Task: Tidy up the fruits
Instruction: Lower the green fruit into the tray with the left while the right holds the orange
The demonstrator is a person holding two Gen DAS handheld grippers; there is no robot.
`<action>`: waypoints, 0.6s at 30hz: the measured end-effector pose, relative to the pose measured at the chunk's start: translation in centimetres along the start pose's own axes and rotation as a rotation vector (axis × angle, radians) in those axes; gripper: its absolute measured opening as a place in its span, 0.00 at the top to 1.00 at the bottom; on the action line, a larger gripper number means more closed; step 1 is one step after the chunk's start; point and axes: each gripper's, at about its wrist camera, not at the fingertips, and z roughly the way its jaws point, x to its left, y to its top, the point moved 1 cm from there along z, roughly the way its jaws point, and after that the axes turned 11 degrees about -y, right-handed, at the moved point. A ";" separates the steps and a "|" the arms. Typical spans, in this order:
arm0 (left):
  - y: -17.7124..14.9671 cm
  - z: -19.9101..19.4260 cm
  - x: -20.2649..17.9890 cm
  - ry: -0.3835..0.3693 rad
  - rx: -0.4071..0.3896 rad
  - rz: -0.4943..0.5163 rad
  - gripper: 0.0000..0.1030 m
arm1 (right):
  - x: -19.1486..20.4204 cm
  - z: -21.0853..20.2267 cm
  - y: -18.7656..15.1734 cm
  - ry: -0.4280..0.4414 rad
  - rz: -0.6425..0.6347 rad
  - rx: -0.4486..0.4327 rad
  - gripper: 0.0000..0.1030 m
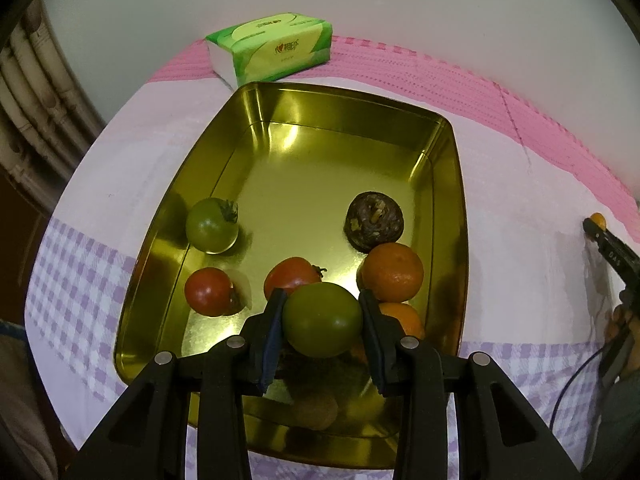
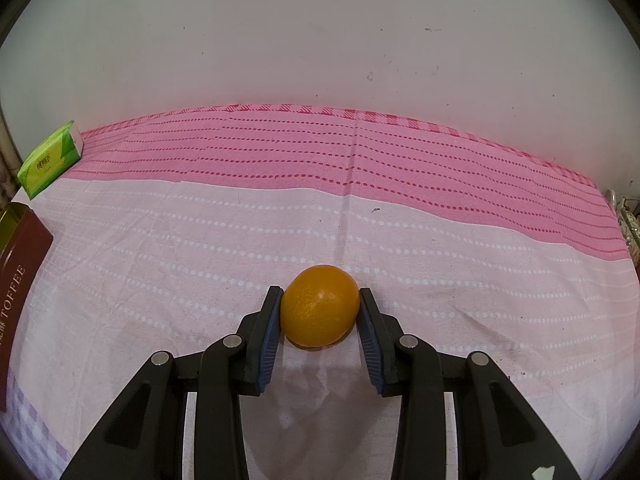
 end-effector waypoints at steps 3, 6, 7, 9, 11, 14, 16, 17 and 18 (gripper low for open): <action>-0.1 0.0 0.4 0.008 0.002 -0.008 0.63 | 0.1 0.0 0.0 -0.001 0.000 0.000 0.66; -0.2 0.0 0.7 0.007 0.003 -0.017 0.63 | 0.0 0.0 0.0 -0.001 -0.002 0.000 0.66; -0.3 -0.1 0.7 0.006 0.005 -0.021 0.63 | 0.0 0.0 0.0 -0.001 -0.001 0.000 0.66; -0.3 -0.2 0.8 0.004 0.007 -0.028 0.63 | -0.1 0.1 0.0 0.002 0.000 0.001 0.66; -0.4 -0.1 0.8 0.006 0.011 -0.027 0.63 | -0.1 0.1 0.0 0.001 -0.001 0.000 0.66; -0.5 -0.3 0.6 0.012 0.012 -0.020 0.63 | -0.2 0.1 0.0 0.001 -0.001 0.000 0.66; -0.5 -0.2 0.6 0.015 0.012 -0.018 0.63 | -0.1 0.0 0.0 0.000 -0.002 0.000 0.66; -0.6 -0.3 0.6 0.015 0.012 -0.017 0.62 | -0.1 0.0 0.0 -0.001 -0.002 0.000 0.66; -0.7 -0.3 0.6 0.014 0.012 -0.014 0.62 | -0.1 0.0 0.0 -0.001 -0.003 0.000 0.66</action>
